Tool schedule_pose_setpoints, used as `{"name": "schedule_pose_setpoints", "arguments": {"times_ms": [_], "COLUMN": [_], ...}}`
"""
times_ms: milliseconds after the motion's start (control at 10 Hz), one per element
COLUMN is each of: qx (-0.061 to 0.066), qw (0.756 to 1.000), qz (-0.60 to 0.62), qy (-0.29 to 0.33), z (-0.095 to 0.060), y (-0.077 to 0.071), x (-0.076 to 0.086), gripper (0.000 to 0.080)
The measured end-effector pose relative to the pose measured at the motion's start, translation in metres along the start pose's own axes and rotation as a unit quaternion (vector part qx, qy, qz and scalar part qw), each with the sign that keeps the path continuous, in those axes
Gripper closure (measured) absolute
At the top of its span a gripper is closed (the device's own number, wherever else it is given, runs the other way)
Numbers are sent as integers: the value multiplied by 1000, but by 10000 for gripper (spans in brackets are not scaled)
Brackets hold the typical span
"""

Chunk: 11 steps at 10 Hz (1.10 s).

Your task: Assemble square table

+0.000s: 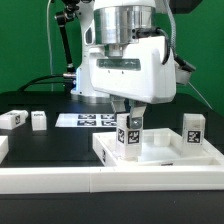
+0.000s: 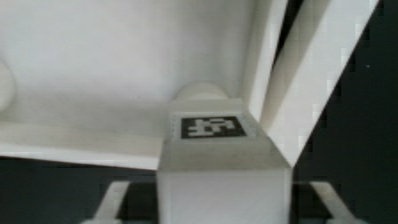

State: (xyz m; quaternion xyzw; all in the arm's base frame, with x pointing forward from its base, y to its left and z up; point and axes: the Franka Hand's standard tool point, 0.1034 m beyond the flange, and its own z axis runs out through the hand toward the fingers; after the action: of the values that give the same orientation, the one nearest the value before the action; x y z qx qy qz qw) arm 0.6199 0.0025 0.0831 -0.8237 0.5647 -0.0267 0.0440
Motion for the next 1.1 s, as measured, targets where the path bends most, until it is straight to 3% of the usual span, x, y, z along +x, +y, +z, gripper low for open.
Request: {"name": "schedule_pose_setpoints", "arguments": {"times_ms": [100, 200, 300, 400, 900, 1100], "qx": [0, 0, -1, -5, -1, 0], "qw": [1000, 1000, 999, 995, 935, 897], "qz": [-13, -30, -54, -97, -354, -441], "qy": [0, 0, -1, -5, -7, -7], "z": [0, 0, 0, -1, -2, -2], "y": [0, 0, -1, -2, -4, -4], "x": [0, 0, -2, -6, -11, -10], "gripper": [412, 242, 242, 165, 150, 150]}}
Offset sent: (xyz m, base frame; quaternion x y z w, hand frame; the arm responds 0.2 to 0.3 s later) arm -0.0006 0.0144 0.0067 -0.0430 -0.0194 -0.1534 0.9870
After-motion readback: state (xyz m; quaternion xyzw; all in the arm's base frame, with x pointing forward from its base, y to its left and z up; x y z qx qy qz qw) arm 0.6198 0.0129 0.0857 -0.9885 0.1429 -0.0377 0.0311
